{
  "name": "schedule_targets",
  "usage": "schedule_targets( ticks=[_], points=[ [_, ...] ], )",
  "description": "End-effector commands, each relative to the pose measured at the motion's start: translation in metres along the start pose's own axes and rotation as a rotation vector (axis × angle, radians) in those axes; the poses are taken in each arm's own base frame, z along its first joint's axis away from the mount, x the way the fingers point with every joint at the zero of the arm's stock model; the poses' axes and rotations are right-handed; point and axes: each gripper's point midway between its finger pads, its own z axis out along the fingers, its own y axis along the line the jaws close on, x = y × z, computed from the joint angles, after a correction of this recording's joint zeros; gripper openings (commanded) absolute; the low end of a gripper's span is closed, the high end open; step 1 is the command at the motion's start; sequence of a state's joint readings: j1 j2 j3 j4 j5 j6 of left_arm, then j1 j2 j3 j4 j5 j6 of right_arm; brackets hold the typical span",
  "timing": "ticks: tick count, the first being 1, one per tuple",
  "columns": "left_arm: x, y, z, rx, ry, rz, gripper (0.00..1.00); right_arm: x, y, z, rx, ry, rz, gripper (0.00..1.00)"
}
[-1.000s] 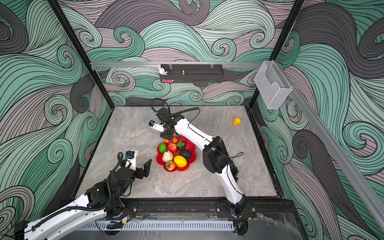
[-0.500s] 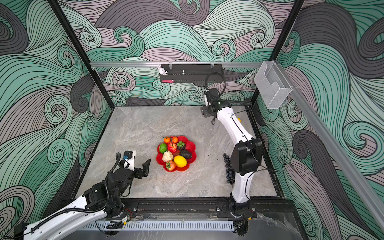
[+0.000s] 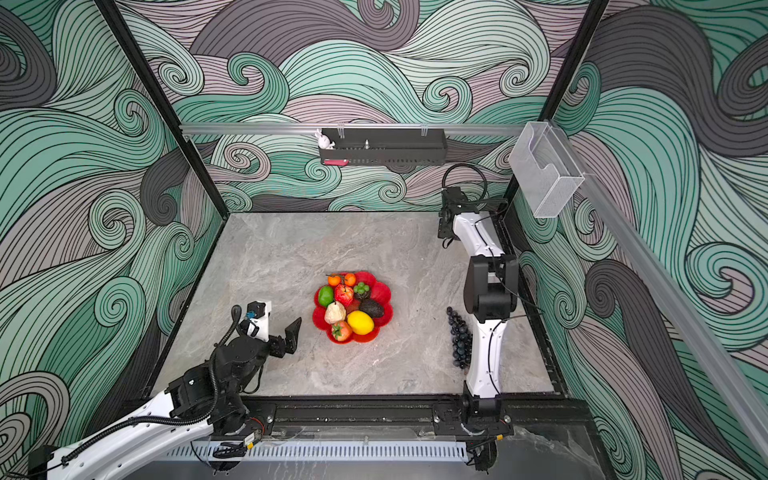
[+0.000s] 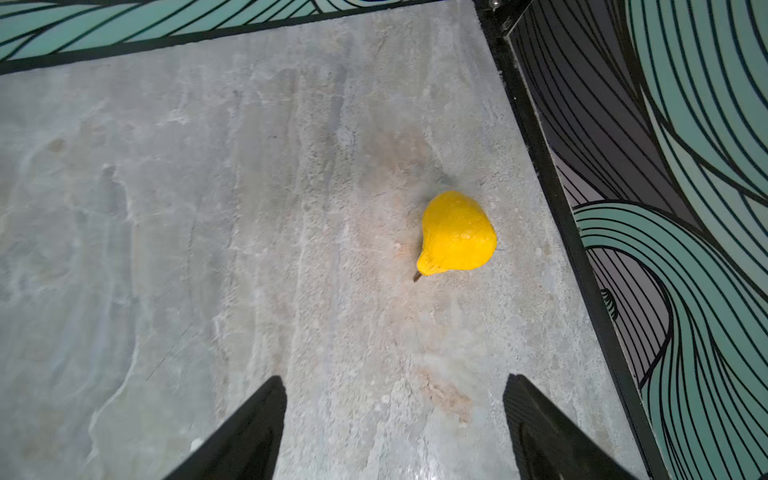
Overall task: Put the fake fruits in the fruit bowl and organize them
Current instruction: 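Raise the right gripper and move it toward the small yellow pear, then lower the right gripper over the yellow pear and grasp it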
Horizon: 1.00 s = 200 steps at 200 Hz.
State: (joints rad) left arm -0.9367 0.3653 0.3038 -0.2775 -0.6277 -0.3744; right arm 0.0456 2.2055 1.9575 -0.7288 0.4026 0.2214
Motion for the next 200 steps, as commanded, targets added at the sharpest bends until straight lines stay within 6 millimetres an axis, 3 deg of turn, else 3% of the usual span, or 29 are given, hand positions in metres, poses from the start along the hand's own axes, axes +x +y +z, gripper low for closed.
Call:
schedule_targets(
  ticks=[1,103,200],
  points=[
    [0.000,0.002,0.001,-0.017,0.001,-0.004,0.97,-0.018,-0.018,0.008,0.054,-0.038,0.076,0.84],
    [0.003,-0.001,0.006,-0.012,0.005,0.012,0.98,-0.030,-0.028,0.074,0.093,-0.004,0.061,0.85],
    [0.005,-0.004,0.011,-0.010,0.018,0.024,0.99,-0.011,-0.039,0.113,0.057,0.092,0.081,0.85]
  ],
)
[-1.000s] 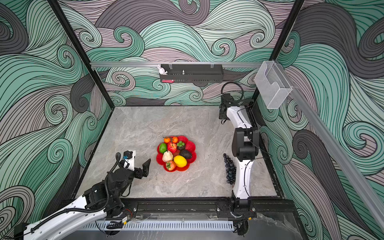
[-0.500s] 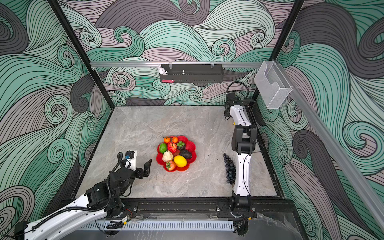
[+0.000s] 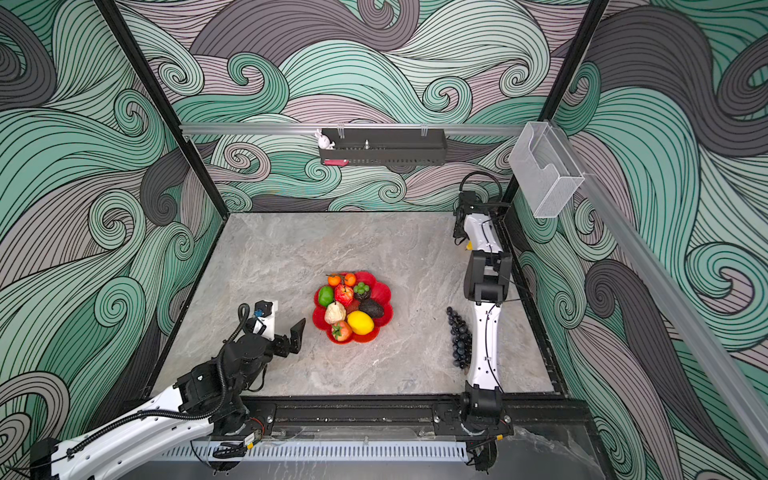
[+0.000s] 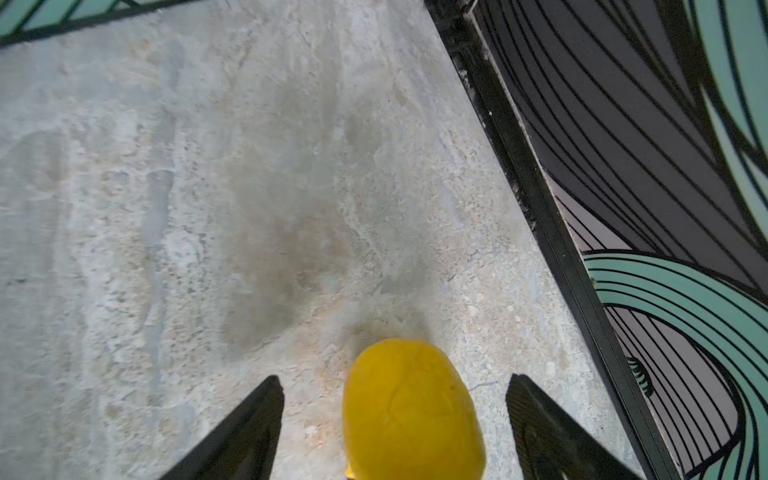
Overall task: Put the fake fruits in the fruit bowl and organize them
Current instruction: 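Lower the right gripper over the yellow pear and grasp it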
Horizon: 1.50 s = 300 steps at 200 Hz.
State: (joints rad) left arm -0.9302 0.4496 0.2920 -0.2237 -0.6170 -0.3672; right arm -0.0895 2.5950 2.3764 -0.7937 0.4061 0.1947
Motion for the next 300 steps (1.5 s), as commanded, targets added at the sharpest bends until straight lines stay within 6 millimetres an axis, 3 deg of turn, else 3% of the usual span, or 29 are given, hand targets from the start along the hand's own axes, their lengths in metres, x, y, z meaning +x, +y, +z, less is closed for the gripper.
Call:
schedule_targets(
  ticks=[1,32,78,187,240,266,300],
  points=[
    [-0.005,0.000,0.001,-0.002,-0.017,-0.006,0.99,0.004,0.000,0.002,-0.025,0.030,0.010,0.85],
    [-0.005,0.000,0.001,-0.001,-0.015,-0.003,0.99,0.005,0.001,0.002,-0.040,0.048,0.024,0.81],
    [-0.005,0.000,0.001,-0.001,-0.016,-0.003,0.99,0.006,0.003,-0.001,-0.062,0.058,0.028,0.65],
    [-0.004,-0.001,0.002,0.002,-0.011,-0.001,0.99,0.021,0.018,0.003,-0.117,0.110,0.056,0.62],
    [-0.004,-0.001,0.002,-0.001,-0.011,0.000,0.99,0.021,0.018,0.002,-0.122,0.111,0.056,0.49],
    [-0.004,-0.002,0.003,0.000,-0.009,0.001,0.99,0.017,0.022,-0.011,-0.116,0.085,0.020,0.47],
    [-0.004,-0.003,0.003,0.005,-0.003,0.003,0.99,0.011,0.045,-0.047,-0.176,0.034,-0.009,0.46]
  ],
)
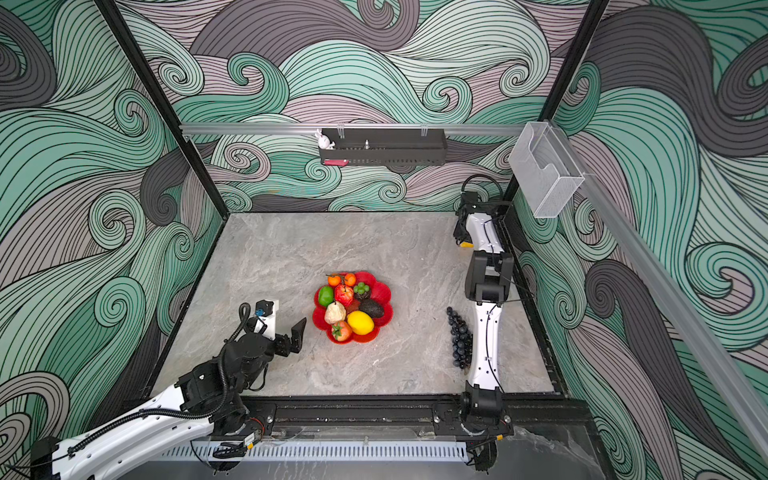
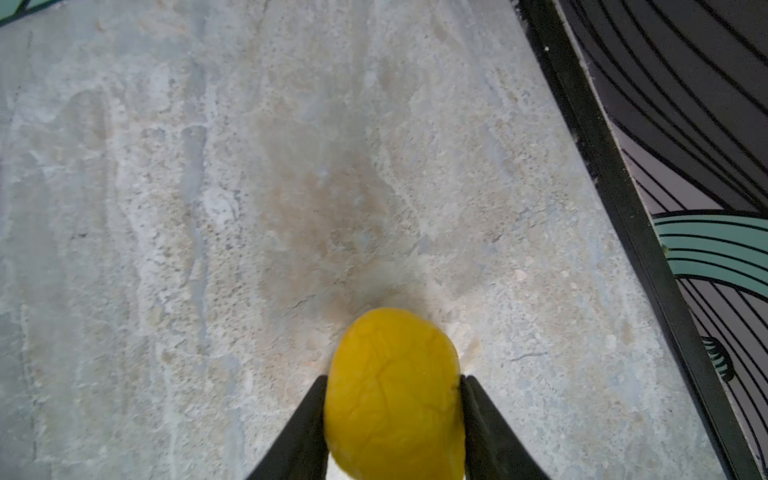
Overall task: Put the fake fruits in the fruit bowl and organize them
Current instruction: 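Lower the right gripper over the yellow pear and grasp it, then carry the yellow pear toward the bowl with the right gripper while the left gripper approaches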
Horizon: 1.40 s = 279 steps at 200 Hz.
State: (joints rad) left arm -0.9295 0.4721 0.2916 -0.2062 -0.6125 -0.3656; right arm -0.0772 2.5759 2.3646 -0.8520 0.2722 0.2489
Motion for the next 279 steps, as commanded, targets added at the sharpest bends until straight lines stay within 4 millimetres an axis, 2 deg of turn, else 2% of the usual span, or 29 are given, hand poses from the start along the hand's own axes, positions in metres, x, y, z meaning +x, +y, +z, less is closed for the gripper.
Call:
schedule_targets(
  ticks=[1,33,59,88,111,148,183,211,223,279],
  points=[
    [-0.005,-0.001,0.001,0.003,-0.009,-0.001,0.99,-0.002,0.026,-0.035,-0.051,-0.040,-0.040,0.46],
    [-0.005,-0.002,0.001,0.008,-0.010,-0.001,0.99,0.008,0.057,-0.079,-0.136,-0.087,-0.050,0.46],
    [-0.005,-0.004,0.000,0.019,-0.007,-0.002,0.99,0.032,0.077,-0.117,-0.244,-0.115,-0.032,0.46],
    [-0.007,-0.013,-0.002,0.083,-0.022,-0.017,0.99,0.069,0.084,-0.161,-0.361,-0.124,0.020,0.46],
    [-0.012,-0.033,-0.003,0.184,-0.028,-0.033,0.99,0.104,0.087,-0.196,-0.479,-0.118,0.075,0.46],
    [-0.037,-0.076,-0.010,0.373,-0.011,-0.001,0.99,0.159,0.088,-0.255,-0.693,-0.155,0.165,0.45],
    [-0.063,-0.116,-0.012,0.534,-0.125,0.017,0.99,0.204,0.094,-0.301,-0.890,-0.130,0.219,0.45],
    [-0.077,-0.140,-0.009,0.584,-0.185,0.095,0.99,0.236,0.100,-0.331,-1.010,-0.086,0.209,0.45],
    [-0.077,-0.151,-0.006,0.610,-0.175,0.137,0.99,0.247,0.101,-0.342,-1.056,-0.073,0.208,0.45],
    [-0.087,-0.192,0.005,0.697,-0.165,0.217,0.98,0.287,0.107,-0.384,-1.224,-0.051,0.155,0.45]
  ],
)
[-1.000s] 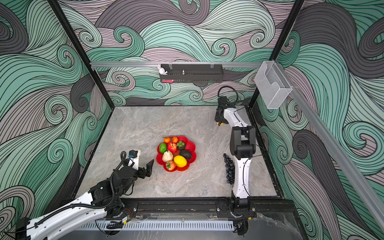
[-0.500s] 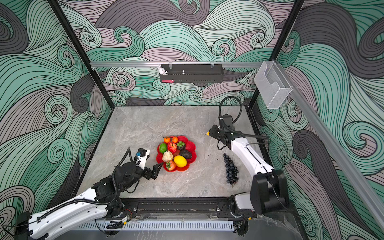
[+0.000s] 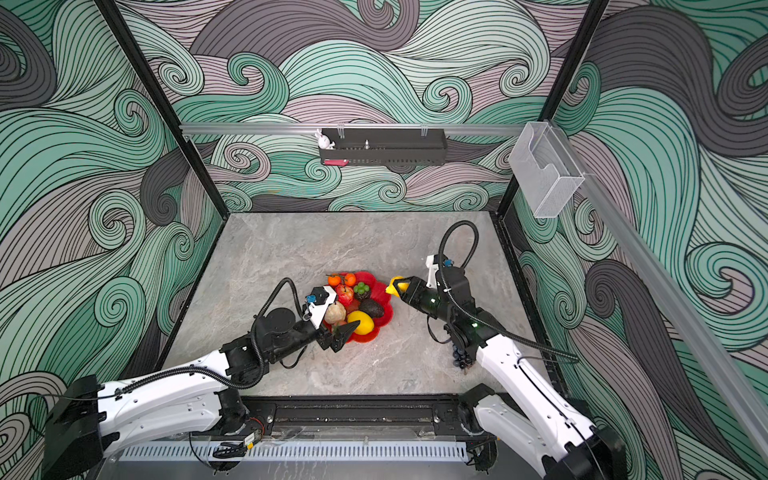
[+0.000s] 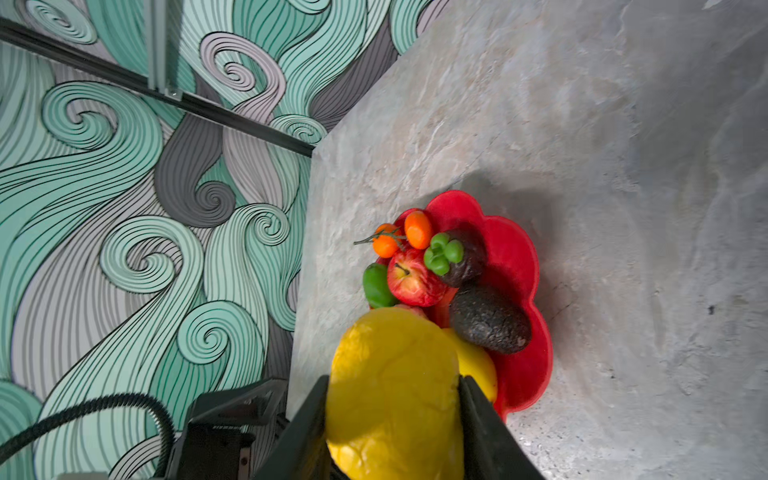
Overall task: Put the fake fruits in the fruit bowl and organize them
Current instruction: 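Carry the yellow pear toward the bowl with the right gripper while the left gripper approaches, then grasp the yellow pear with the left gripper while the right gripper releases it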
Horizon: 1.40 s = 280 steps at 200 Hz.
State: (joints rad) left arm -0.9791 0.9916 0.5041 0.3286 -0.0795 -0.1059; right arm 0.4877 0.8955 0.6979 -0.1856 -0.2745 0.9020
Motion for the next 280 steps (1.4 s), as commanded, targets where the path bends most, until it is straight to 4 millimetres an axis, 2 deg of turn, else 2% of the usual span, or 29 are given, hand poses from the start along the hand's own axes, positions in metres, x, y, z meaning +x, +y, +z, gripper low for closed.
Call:
schedule_targets(
  ticks=[1,36,67,96,132,165,246,264,280],
  points=[
    [-0.034,-0.020,0.009,0.078,-0.077,0.050,0.98,0.012,0.021,-0.004,-0.094,0.023,0.019,0.45],
    [-0.043,-0.037,0.028,0.138,-0.062,0.079,0.96,0.032,0.035,-0.006,-0.141,0.066,-0.004,0.45],
    [-0.045,-0.039,0.040,0.134,-0.065,0.081,0.93,0.042,0.047,-0.011,-0.178,0.081,-0.019,0.45],
    [-0.045,-0.041,0.047,0.137,-0.058,0.078,0.85,0.047,0.050,-0.013,-0.190,0.090,-0.027,0.46],
    [-0.048,-0.045,0.050,0.144,-0.065,0.070,0.77,0.052,0.050,-0.013,-0.200,0.102,-0.024,0.46],
    [-0.053,-0.049,0.049,0.161,-0.078,0.062,0.74,0.055,0.048,-0.011,-0.192,0.105,-0.029,0.46],
    [-0.049,-0.054,0.054,0.182,-0.033,0.073,0.48,0.060,0.050,-0.008,-0.193,0.116,-0.034,0.47],
    [-0.045,-0.053,0.054,0.175,-0.017,0.075,0.45,0.059,0.049,-0.009,-0.188,0.110,-0.039,0.49],
    [-0.043,-0.049,0.053,0.159,-0.011,0.075,0.45,0.057,0.047,-0.010,-0.174,0.100,-0.056,0.57]
  ],
)
